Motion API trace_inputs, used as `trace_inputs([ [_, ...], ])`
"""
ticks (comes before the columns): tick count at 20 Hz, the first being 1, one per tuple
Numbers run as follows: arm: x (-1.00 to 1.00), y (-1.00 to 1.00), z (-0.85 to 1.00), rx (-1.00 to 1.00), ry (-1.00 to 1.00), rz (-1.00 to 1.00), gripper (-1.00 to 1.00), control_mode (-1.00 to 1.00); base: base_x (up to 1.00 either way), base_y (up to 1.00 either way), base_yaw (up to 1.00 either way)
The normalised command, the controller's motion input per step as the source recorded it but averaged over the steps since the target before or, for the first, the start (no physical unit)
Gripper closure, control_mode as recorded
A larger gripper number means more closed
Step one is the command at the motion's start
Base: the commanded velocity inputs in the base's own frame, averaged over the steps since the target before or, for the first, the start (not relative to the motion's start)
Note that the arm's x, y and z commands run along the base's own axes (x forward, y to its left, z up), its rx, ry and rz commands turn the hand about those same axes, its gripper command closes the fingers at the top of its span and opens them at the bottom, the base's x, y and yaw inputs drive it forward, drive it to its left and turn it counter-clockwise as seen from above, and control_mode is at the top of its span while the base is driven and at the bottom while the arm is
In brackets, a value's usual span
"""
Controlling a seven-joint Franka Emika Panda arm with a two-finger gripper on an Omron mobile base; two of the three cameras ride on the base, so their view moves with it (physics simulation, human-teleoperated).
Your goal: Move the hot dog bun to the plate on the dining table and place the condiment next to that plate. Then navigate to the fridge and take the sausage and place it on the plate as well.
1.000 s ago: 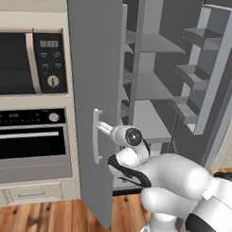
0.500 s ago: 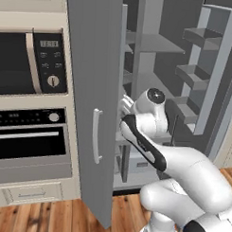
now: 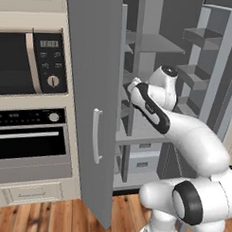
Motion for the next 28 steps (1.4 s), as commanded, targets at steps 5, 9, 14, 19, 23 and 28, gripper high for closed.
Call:
trace_inputs([
  [5, 0.66, 0.00, 0.00, 0.16, 0.00, 0.06, -1.00, -1.00, 0.00, 0.00, 0.00],
  [9, 0.51, 0.00, 0.00, 0.17, -0.04, 0.13, -1.00, -1.00, 0.00, 0.00, 0.00],
  [14, 0.35, 0.02, 0.00, 0.16, -0.10, 0.17, -1.00, -1.00, 0.00, 0.00, 0.00],
  [19, 0.05, 0.35, -0.07, 0.09, -0.14, 0.15, -1.00, -1.00, 0.00, 0.00, 0.00],
  [23, -0.03, 0.52, -0.12, 0.05, -0.15, 0.13, -1.00, -1.00, 0.00, 0.00, 0.00],
  [28, -0.09, 0.65, -0.13, 0.02, -0.13, 0.08, -1.00, -1.00, 0.00, 0.00, 0.00],
])
